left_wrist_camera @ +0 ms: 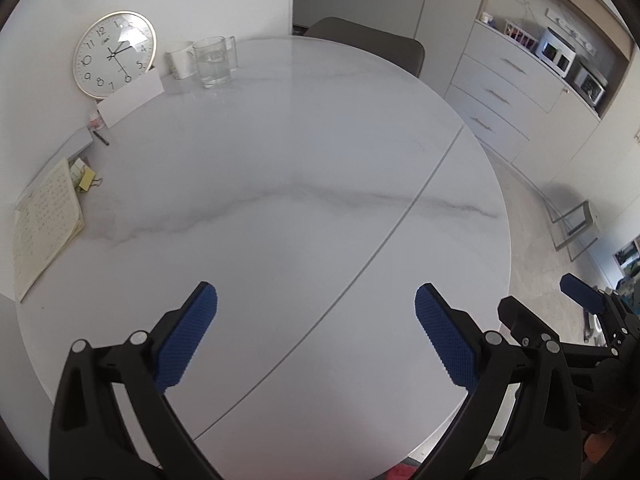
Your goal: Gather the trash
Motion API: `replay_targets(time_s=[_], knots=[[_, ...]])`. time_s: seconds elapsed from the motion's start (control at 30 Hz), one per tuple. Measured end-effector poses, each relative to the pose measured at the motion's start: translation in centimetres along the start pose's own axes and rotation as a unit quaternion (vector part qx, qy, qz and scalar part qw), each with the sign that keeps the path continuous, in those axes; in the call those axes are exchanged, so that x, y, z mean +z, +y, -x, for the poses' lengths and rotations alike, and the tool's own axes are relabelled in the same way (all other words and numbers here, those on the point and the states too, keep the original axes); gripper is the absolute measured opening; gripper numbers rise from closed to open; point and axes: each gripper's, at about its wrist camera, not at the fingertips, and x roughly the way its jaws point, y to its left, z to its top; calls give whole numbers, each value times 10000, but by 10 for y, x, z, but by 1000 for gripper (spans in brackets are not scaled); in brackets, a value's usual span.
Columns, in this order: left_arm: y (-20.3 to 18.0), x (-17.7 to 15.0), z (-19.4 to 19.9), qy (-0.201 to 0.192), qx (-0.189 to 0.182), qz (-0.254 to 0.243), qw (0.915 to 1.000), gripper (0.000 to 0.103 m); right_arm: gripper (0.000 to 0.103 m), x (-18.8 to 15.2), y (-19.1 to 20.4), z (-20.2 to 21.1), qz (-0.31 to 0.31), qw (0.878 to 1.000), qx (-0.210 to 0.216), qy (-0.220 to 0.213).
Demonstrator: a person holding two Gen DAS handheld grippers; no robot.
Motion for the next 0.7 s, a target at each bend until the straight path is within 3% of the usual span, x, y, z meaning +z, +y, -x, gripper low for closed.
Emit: replay_targets(time_s=[0.23,0.4,0.7], knots=[[21,24,41,-718,393,252,9963,95,100,30,14,36,220,9974,-34,-683],[33,56,95,-1468,720,369,9859,95,101,65,23,81,448,9890,49,-1411],[38,88,163,-2185,1253,603,9659,95,101,111,29,148,735,9709,298,-2259]])
